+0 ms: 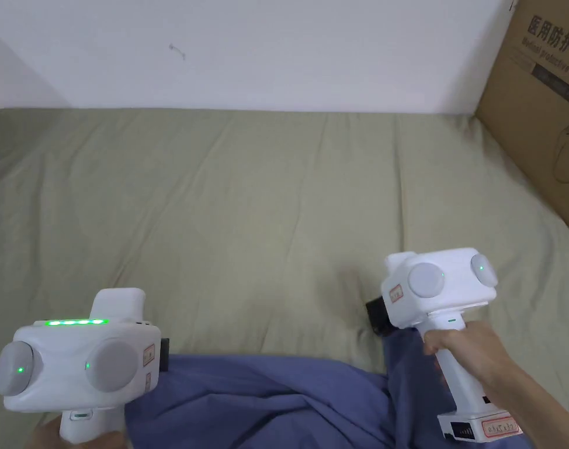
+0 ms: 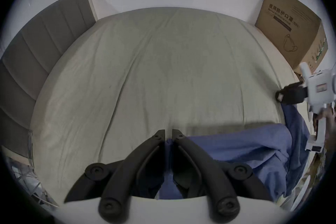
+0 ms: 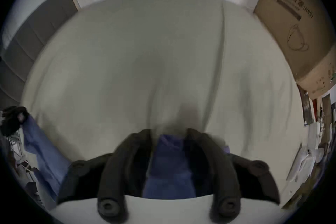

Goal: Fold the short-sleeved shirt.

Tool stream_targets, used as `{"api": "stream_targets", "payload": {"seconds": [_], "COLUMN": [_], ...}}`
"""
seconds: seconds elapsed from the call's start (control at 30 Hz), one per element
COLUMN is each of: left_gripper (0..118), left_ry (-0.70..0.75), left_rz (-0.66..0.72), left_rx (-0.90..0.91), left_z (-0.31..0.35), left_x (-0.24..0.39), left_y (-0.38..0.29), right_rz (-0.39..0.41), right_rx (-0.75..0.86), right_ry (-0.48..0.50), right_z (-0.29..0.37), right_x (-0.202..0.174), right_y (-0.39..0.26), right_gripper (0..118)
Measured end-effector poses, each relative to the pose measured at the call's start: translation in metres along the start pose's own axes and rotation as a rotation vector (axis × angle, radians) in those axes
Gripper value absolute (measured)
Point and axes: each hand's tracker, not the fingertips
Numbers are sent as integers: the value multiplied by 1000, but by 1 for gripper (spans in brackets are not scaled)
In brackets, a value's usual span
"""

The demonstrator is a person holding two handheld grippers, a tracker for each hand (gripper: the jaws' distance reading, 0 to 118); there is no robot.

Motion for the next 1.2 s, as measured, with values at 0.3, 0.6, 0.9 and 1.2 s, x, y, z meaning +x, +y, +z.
{"api": "stream_targets", "payload": {"seconds": [0.3,0.6,0.9,1.2], "left_gripper": [5,5,5,5], "left_ry": [1,85,184,207], "left_rz": [-9,-19,11,32], "left_rx": [34,222,410,554], "left_z": [31,126,235,311], "left_x": [-4,-25,-59,-73], "left_y": [6,41,70,113], "right_rz": [-47,-149,-286,-324], "right_rx": [116,363,597,741], "right_ry": [64,65,58,76], "right_z": [56,204,351,438], "right_x": [6,47,110,132], "right_y": [2,-13,-57,-54], "right_gripper": [3,3,3,3]}}
